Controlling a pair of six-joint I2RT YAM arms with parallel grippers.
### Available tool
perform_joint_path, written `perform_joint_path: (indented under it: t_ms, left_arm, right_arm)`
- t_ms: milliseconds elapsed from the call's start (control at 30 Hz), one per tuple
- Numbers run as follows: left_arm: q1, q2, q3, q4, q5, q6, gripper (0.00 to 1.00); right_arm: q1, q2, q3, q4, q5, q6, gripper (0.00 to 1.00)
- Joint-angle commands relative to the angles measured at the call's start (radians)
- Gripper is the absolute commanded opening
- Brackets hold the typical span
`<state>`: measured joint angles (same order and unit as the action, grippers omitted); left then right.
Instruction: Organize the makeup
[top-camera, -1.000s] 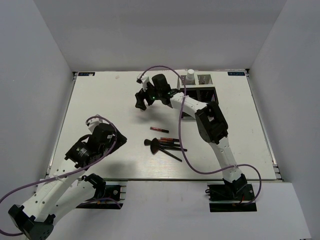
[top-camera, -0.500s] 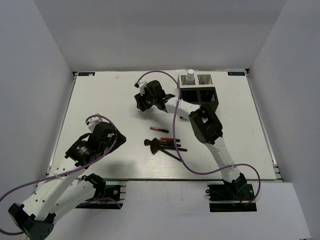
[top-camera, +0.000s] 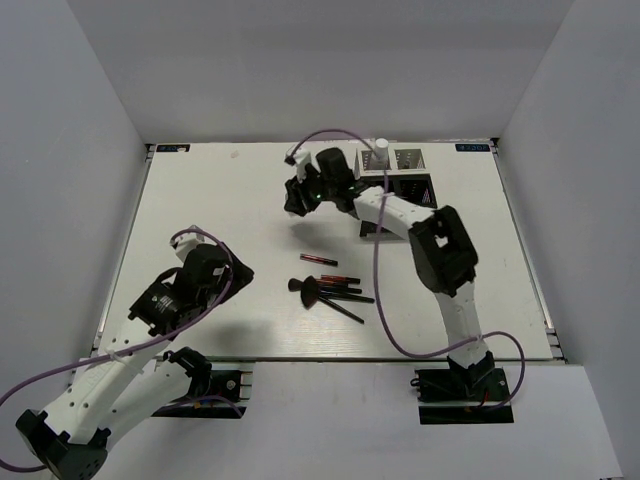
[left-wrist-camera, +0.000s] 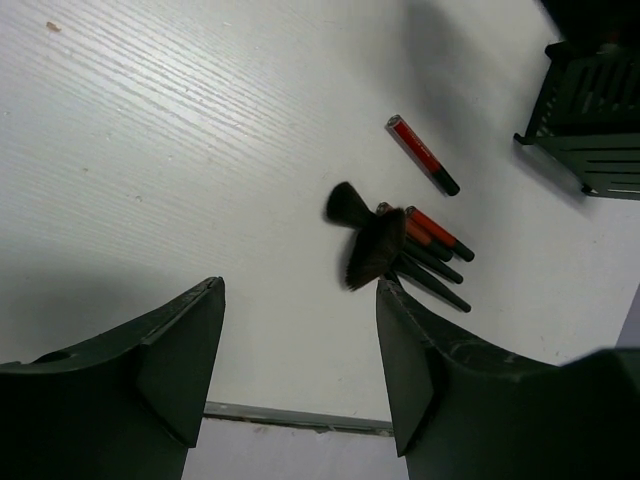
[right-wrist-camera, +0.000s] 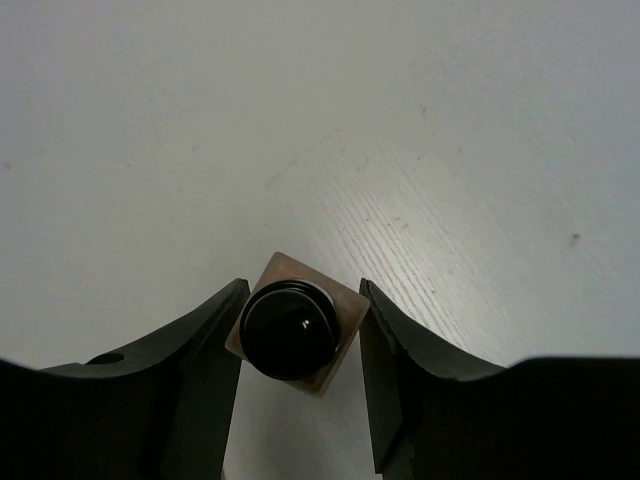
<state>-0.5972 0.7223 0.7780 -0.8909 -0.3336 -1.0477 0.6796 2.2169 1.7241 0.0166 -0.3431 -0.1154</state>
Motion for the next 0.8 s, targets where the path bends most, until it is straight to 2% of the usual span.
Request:
perform_joint_path:
  t_ms: [0,167,267,400,567,767]
  left_arm:
    - [0.004,-0.021,-0.02,0.072,-0.007,0.011,0.72]
    - [0.004,-0.015,-0.066,0.161,0.025,0.034,0.71]
    - [0.004,0.012,-0.077,0.216,0.053,0.055,0.71]
    - [0.004,0.051,-0.08,0.28,0.082,0.081,0.7]
    - [0.004,0.083,-0.089,0.329,0.117,0.097,0.7]
    - [0.004,0.123,-0.06,0.343,0.134,0.12,0.7]
  right_arm:
    - [-0.067,-0.255,-0.006,0.063,-0.146,-0.006,0.0]
    - [-0.181,-0.437,-0.047,-0.012,-0.18,-0.015,0.0]
    - [-0.233,-0.532,-0.096,-0.05,-0.096,0.003,0.0]
    - [-0.368,-0.623,-0.159,-0.058,0.025,0.0,0.0]
    - [-0.518,-0.623,-0.195,-0.109,0.023,0.017,0.0]
    - [-0.606,-0.522,-0.147,-0.118,-0.017,0.048,0.0]
